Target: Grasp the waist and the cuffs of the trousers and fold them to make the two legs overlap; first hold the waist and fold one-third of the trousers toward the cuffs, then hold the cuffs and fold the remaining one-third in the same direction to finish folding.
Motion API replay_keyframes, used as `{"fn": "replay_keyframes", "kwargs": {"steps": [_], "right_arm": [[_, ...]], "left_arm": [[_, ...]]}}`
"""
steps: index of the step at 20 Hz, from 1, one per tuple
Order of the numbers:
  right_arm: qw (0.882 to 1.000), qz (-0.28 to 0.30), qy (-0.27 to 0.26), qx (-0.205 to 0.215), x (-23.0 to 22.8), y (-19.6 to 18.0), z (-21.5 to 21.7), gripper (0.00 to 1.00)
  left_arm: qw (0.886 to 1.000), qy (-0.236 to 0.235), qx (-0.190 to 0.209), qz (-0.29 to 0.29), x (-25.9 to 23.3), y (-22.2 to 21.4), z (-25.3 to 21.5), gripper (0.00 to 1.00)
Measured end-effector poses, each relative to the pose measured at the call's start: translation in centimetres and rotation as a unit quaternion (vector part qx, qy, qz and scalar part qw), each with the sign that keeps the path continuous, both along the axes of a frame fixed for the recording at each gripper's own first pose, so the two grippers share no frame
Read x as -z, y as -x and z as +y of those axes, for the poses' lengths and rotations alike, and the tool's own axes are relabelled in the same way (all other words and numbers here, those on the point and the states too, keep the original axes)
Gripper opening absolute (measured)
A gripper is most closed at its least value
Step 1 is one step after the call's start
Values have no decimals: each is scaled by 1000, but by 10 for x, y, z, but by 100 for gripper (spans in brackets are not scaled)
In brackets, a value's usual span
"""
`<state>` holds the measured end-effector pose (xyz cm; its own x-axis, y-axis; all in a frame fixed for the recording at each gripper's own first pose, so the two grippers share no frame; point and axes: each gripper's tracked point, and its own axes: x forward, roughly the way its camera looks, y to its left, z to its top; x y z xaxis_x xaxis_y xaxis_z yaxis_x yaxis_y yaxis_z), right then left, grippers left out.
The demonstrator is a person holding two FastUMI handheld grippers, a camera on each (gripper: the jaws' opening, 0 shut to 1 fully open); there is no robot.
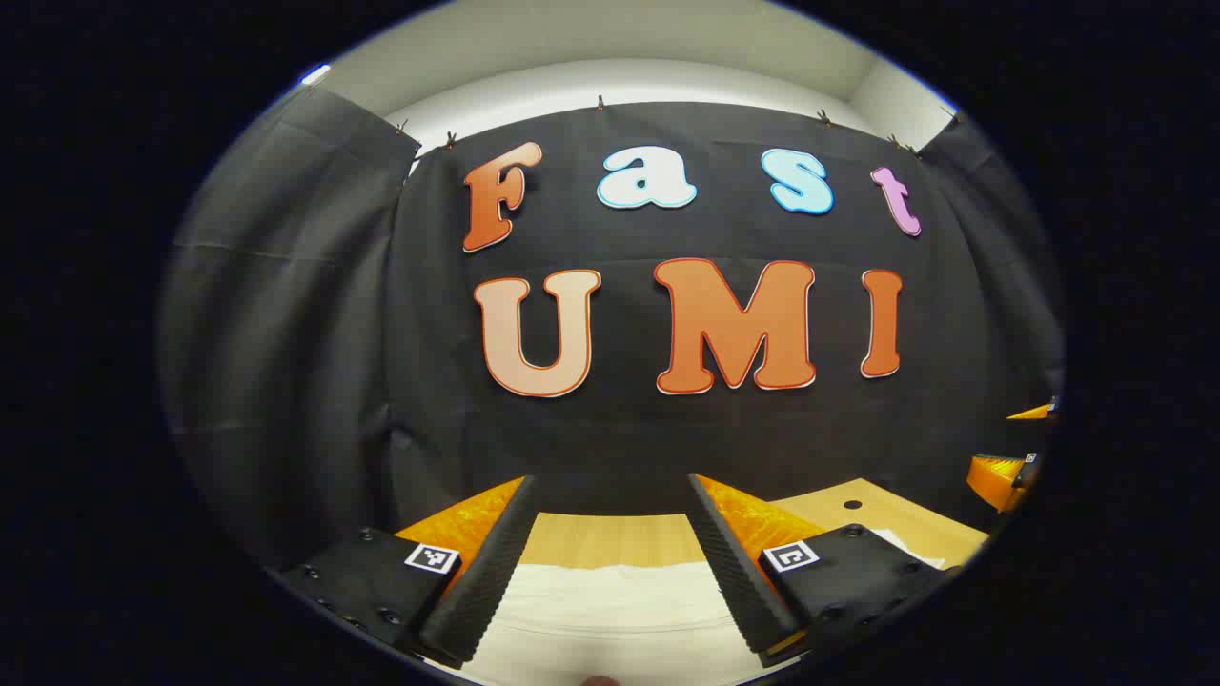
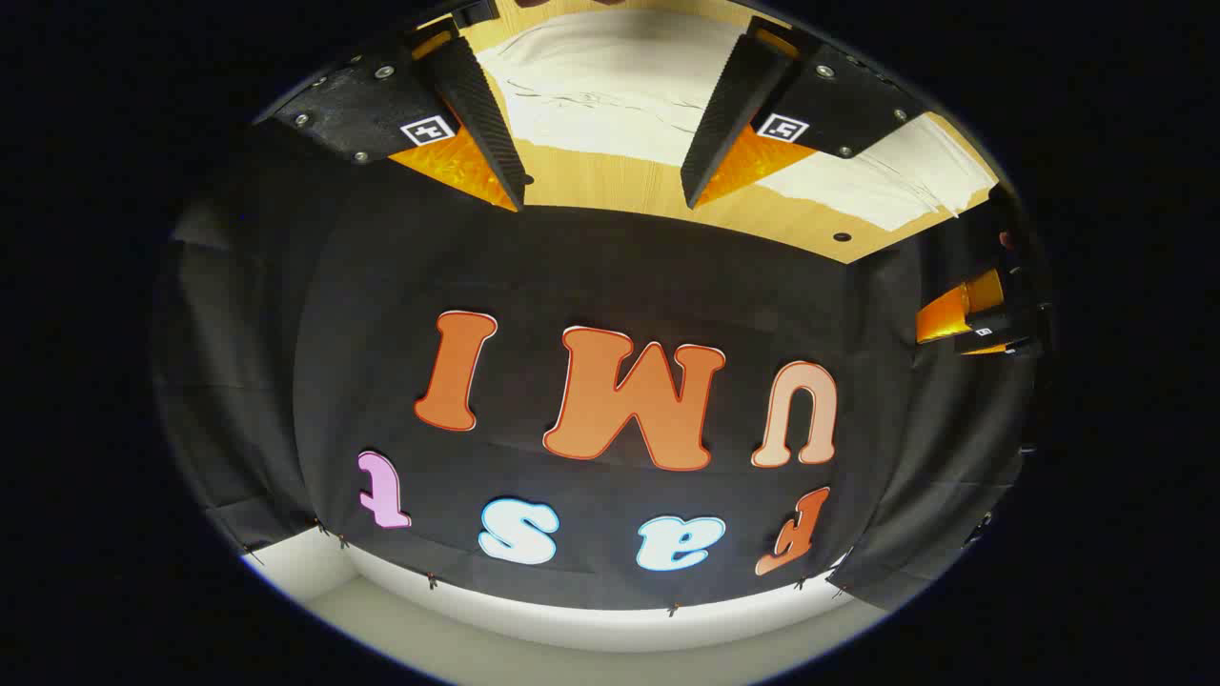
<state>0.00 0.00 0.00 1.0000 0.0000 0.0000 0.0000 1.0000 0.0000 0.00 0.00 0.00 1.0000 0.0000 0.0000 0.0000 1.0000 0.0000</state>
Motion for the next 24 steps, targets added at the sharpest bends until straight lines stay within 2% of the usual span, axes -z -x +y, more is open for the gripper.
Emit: {"fn": "replay_keyframes", "kwargs": {"steps": [4, 13, 20, 24], "right_arm": [[1000, 7, -4, -4, 3, -9, -13, 99], [1000, 5, -9, 10, 2, -4, -22, 99], [999, 16, -16, 27, 7, 2, -26, 99], [998, 43, -20, 43, 19, 2, -29, 99]], "left_arm": [[1000, -11, -4, -8, -4, -3, -12, 100], [1000, -17, -1, -6, -3, 2, -23, 100], [999, -31, -24, 6, 6, 4, 16, 100], [998, -11, -39, 52, 33, 2, 48, 100]]}}
